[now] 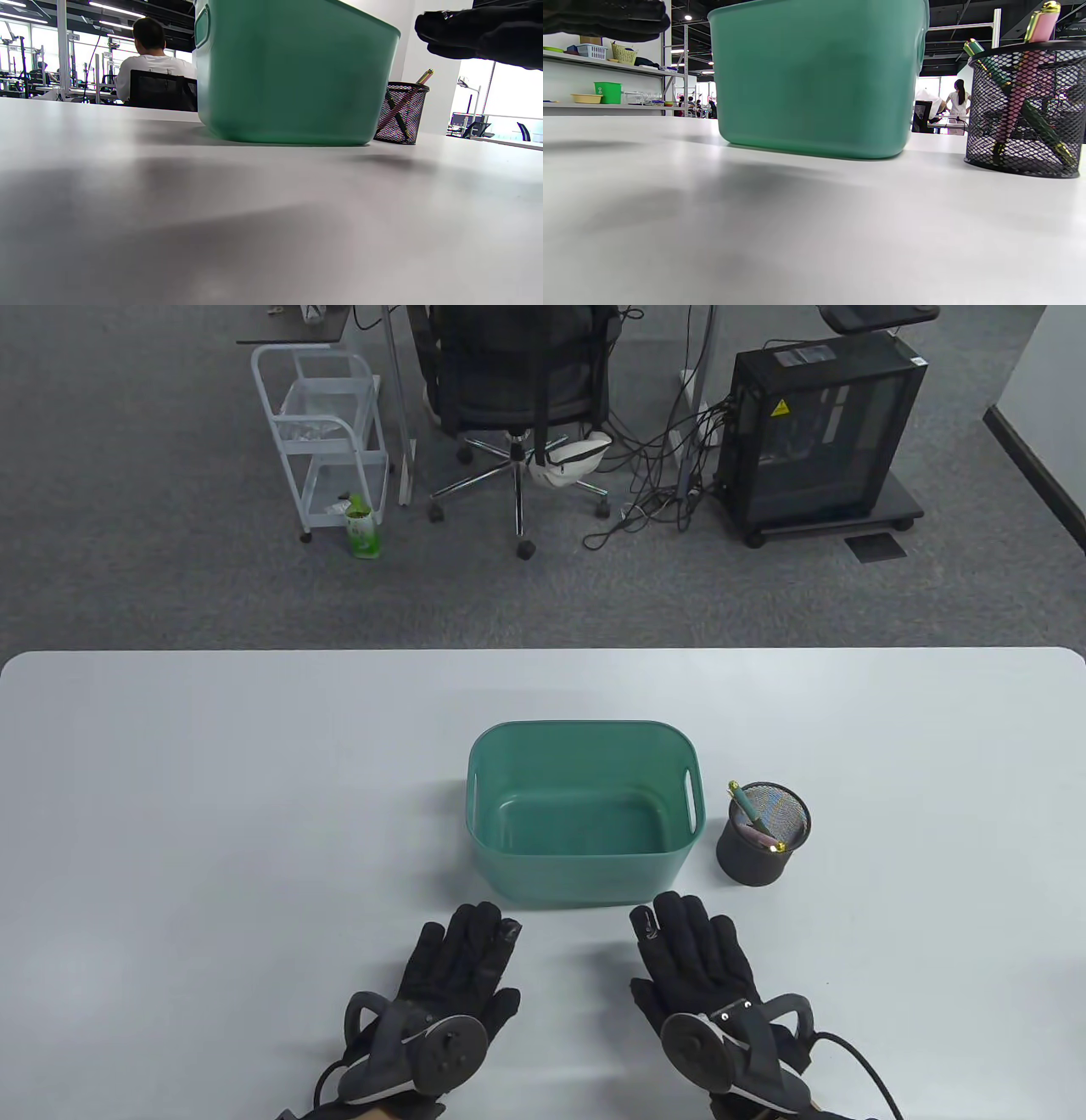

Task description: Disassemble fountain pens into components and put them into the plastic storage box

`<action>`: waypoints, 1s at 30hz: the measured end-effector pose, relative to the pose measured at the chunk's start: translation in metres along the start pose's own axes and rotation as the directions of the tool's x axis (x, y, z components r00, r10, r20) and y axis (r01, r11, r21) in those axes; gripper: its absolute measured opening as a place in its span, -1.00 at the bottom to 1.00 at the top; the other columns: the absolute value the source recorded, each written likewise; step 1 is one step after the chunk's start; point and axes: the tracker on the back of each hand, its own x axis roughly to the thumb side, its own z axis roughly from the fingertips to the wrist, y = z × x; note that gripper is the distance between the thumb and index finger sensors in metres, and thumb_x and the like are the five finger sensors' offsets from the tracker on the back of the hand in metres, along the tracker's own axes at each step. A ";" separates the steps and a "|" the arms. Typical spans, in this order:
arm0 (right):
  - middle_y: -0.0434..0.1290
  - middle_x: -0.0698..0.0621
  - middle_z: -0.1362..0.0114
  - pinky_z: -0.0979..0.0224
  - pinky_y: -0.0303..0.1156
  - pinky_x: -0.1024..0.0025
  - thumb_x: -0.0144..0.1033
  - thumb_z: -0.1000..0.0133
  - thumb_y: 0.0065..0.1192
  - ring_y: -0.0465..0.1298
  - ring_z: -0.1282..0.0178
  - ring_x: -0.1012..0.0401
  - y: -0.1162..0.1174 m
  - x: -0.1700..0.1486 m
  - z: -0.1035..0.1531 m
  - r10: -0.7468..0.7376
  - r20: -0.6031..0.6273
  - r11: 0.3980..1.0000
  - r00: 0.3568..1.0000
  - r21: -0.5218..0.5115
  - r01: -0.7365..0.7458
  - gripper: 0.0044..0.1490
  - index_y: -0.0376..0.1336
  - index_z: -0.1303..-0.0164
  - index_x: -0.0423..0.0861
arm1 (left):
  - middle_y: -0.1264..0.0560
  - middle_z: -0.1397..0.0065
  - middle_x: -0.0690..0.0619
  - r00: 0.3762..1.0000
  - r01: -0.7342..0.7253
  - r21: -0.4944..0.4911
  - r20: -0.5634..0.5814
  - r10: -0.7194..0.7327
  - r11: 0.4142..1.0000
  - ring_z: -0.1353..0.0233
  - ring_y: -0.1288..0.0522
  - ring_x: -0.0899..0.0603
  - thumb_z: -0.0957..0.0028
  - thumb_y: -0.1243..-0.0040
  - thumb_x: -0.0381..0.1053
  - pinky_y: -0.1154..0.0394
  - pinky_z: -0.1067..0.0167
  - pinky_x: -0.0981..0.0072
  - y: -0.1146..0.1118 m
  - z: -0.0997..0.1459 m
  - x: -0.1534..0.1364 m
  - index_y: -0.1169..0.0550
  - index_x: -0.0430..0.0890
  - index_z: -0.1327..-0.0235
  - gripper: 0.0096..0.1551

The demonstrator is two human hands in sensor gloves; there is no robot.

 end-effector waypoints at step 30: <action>-0.18 -0.11 -0.82 -0.75 -0.12 -0.04 0.06 -0.28 -0.18 -0.03 -0.79 -0.07 -0.029 -0.038 -0.017 -0.023 -0.151 0.993 0.988 -0.122 0.004 -0.13 -0.08 -0.81 -0.01 | 0.11 -0.89 -0.20 0.999 0.013 -0.005 0.039 -0.013 1.000 -0.82 0.12 -0.30 -0.44 0.38 0.24 0.23 -0.65 -0.17 0.000 0.003 0.006 0.04 -0.14 -0.89 -0.16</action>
